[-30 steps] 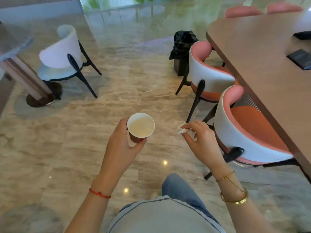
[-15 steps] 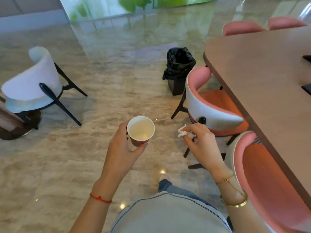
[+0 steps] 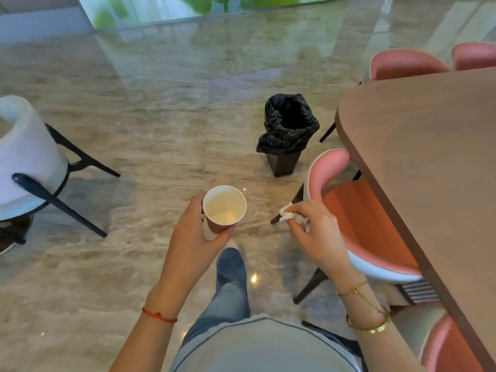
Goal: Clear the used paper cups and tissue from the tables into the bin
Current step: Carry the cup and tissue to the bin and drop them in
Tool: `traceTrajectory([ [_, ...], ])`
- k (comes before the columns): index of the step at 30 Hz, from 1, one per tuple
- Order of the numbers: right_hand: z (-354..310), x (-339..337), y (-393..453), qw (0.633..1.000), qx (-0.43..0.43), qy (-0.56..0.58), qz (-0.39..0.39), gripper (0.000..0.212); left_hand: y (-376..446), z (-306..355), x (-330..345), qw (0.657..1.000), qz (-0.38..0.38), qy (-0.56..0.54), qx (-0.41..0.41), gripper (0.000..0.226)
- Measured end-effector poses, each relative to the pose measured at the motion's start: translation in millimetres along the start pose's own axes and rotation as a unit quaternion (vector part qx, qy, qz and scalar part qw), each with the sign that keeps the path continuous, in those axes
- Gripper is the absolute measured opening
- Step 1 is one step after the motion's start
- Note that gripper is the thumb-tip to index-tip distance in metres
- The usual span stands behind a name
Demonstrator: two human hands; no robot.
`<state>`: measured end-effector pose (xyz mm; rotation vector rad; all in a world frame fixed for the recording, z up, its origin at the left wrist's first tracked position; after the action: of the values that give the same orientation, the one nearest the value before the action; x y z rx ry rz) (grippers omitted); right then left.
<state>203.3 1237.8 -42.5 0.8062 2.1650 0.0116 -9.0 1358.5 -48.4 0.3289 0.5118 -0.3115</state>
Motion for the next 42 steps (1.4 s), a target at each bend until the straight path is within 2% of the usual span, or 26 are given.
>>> traceTrajectory([
  [4,14.3,33.3,93.9,1.0,0.002,-0.009,-0.006,0.014,99.4,-17.2,20.9,1.0,0.001,0.0,0.013,0.064],
  [10,24.0,66.3,251.5,0.999,-0.016,-0.01,0.036,0.013,262.6,-24.6,47.9,0.999,-0.012,0.01,0.042,0.064],
  [17,66.0,83.7,374.9,0.996,0.022,-0.027,0.083,0.014,414.3,-26.2,106.5,0.996,-0.053,0.005,0.065,0.065],
  [23,134.9,99.6,470.8,0.992,0.093,-0.016,0.086,0.016,524.1,-40.3,194.9,0.993,-0.091,0.011,0.07,0.065],
  [32,241.1,97.0,648.2,0.99,0.1,-0.026,0.097,0.013,686.5,-33.6,342.6,0.989,-0.133,0.027,0.059,0.067],
  [42,335.1,123.8,764.8,0.976,0.214,-0.047,0.005,0.017,818.3,-40.4,478.8,0.975,-0.215,0.049,0.021,0.07],
])
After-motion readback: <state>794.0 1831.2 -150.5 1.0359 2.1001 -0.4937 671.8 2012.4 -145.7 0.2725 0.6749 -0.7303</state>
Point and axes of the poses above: each hand's wrist, its own y-axis towards the middle knuckle, its own x-axis out of the palm, z = x × y, the point moved 1 cm from there along y, towards the middle knuckle, and after that the axes turned 10 degrees about z, right-handed, at the moved point
